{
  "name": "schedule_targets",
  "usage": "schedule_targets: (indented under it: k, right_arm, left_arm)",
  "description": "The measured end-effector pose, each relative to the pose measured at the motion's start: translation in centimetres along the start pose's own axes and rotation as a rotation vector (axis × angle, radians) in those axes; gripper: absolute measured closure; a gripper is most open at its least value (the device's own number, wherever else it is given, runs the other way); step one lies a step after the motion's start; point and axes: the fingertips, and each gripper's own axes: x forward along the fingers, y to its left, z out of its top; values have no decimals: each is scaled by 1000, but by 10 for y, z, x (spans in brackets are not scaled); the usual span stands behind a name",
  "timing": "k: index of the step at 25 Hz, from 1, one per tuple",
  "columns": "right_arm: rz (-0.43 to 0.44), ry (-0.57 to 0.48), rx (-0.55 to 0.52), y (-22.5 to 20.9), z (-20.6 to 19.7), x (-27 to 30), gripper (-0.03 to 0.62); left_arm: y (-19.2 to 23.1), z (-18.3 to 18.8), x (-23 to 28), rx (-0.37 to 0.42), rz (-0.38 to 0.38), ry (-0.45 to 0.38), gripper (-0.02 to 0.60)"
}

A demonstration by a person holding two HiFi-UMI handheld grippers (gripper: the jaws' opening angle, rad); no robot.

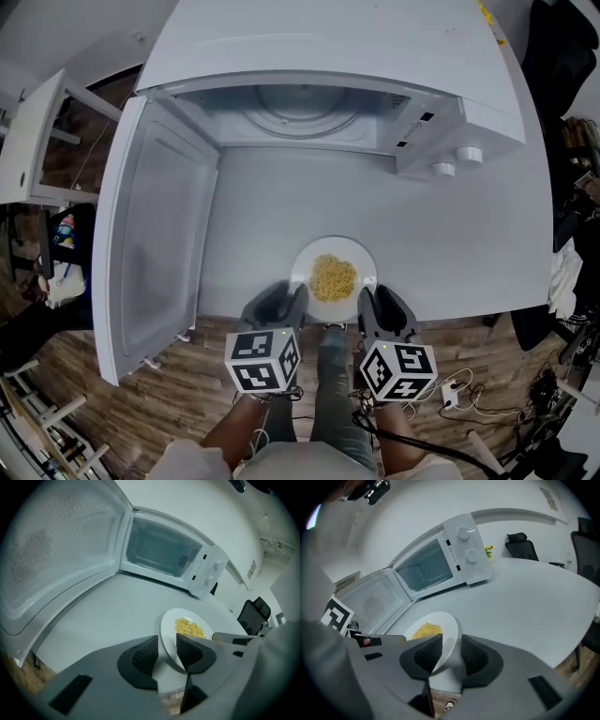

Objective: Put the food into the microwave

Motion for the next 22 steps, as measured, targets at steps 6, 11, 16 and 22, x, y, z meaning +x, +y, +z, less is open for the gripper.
schedule_targets:
  k: [6, 11, 16, 22]
  right_arm:
    - [-28, 39, 29, 4, -4, 5, 505]
    - [-44, 22, 35, 5, -3, 5, 510]
    - [-55, -10, 66, 4, -4, 3, 514]
    - [-54, -17, 69, 8, -3, 2, 520]
  left_arm:
    - [-1, -2, 4, -16, 19, 28, 287]
    - [1, -2, 3, -29, 36, 27, 287]
    - [3, -2, 3, -47, 36, 12, 287]
    - [7, 4, -3, -59, 47, -19, 286]
